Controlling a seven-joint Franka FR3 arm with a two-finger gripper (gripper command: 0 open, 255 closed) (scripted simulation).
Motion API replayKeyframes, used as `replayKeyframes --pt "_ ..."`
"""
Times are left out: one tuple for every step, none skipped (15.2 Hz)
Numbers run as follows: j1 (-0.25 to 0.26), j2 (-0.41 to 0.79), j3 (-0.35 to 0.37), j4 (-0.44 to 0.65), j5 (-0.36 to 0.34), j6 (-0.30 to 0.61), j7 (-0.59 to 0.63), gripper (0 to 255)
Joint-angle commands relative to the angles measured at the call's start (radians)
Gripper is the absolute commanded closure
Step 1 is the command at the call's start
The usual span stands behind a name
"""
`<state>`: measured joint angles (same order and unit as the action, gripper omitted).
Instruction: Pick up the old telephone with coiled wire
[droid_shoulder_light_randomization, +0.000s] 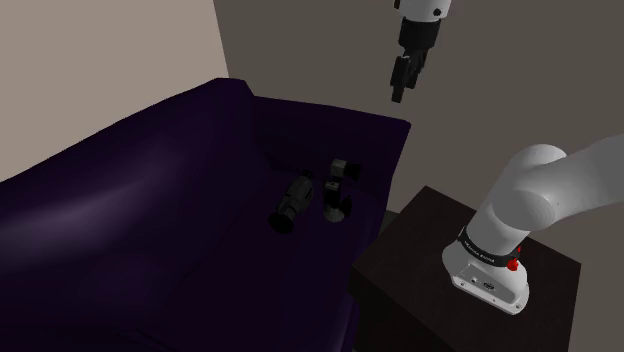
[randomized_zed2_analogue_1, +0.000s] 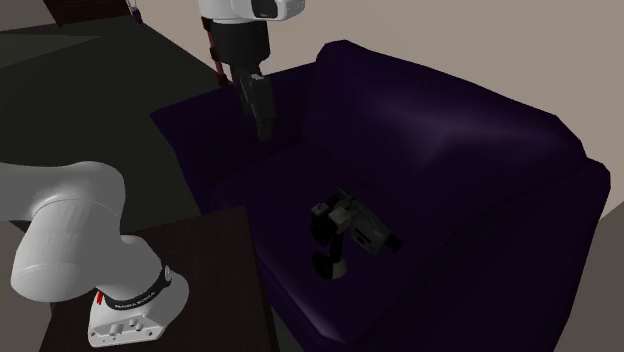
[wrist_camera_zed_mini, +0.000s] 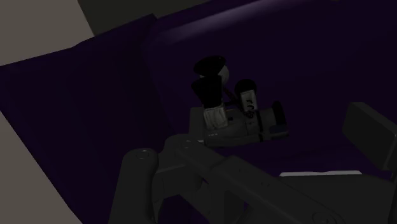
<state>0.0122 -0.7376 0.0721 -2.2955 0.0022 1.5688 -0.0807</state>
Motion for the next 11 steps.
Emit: replayKeyframes --pt "0.000 0.000 0.000 0.000 0.000 0.000 0.000 0" --pt "0.000 0.013 -0.002 -0.022 -0.001 0.034 -0.006 0" --pt "0.001 0.027 -0.005 -0.043 -0.002 0.069 -0.012 0" --pt "0.001 0.042 -0.007 -0.063 -0.003 0.104 -0.017 0" --pt "0.001 0.059 -0.009 -0.082 -0.004 0.139 -0.023 0" --pt "0.001 0.077 -0.011 -0.099 -0.005 0.174 -0.028 0" --pt "0.001 0.097 -0.013 -0.115 -0.006 0.210 -0.034 0" --pt "0.001 0.119 -0.015 -0.129 -0.007 0.245 -0.039 0" --pt "0.001 0.142 -0.017 -0.142 -0.008 0.281 -0.045 0" --pt "0.000 0.166 -0.018 -0.154 -0.009 0.316 -0.050 0" --pt "0.000 0.192 -0.020 -0.164 -0.010 0.352 -0.055 0"
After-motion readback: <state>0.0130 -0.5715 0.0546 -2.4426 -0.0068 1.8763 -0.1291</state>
